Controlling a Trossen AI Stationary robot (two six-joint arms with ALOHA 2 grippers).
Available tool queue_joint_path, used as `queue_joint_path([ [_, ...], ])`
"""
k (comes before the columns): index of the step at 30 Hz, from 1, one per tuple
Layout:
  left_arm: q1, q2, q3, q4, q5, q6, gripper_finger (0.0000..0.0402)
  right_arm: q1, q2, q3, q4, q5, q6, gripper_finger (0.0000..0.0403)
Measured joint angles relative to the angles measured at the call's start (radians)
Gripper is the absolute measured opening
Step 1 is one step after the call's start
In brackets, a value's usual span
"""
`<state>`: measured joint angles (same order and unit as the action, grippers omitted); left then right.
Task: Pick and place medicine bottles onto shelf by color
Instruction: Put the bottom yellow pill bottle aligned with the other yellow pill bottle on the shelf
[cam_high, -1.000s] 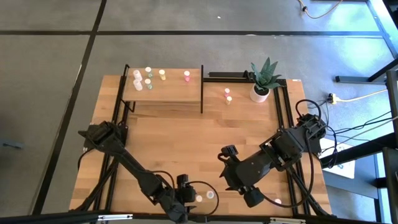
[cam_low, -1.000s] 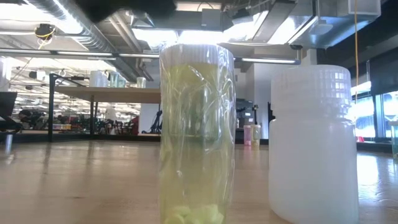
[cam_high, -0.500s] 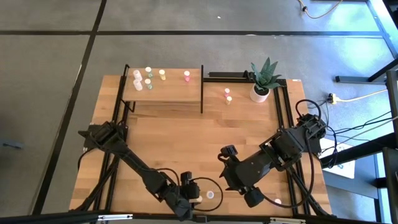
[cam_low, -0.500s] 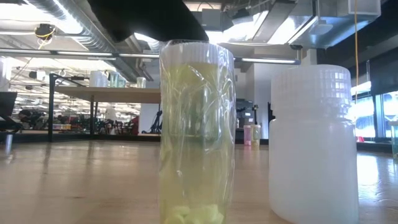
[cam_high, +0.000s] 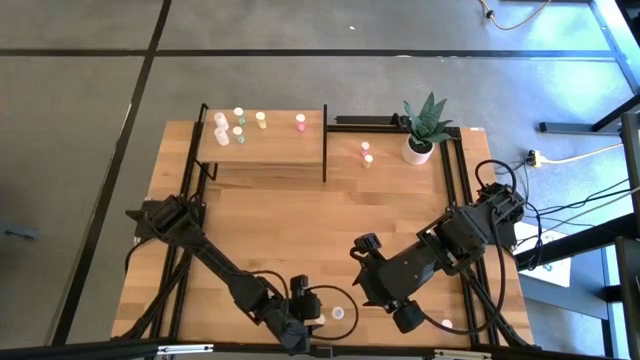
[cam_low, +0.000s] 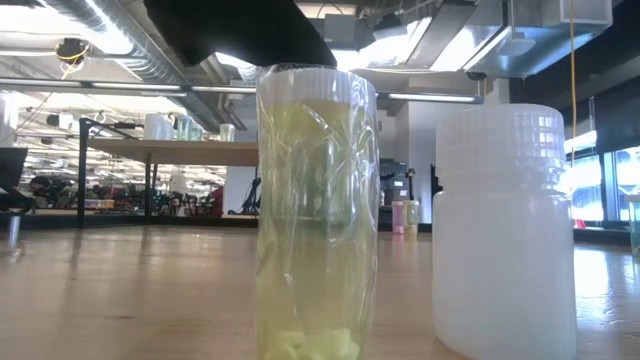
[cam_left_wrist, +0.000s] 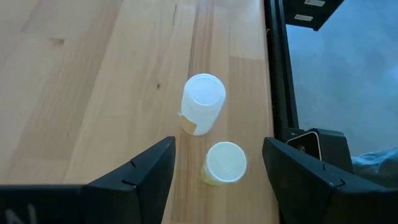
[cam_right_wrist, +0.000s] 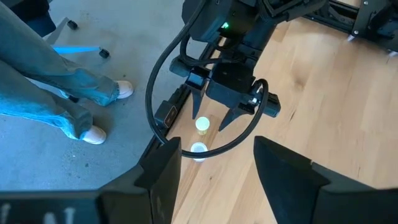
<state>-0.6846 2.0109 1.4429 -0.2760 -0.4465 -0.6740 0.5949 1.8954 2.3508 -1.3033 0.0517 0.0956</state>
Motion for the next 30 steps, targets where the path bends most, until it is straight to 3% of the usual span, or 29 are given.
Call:
queue_joint_path([
  [30, -0.007, 0.095, 0.0, 0.05, -0.008, -0.053, 0.0235, 0.0, 0.001, 0.0, 0.021, 0.0, 0.001, 0.0202],
])
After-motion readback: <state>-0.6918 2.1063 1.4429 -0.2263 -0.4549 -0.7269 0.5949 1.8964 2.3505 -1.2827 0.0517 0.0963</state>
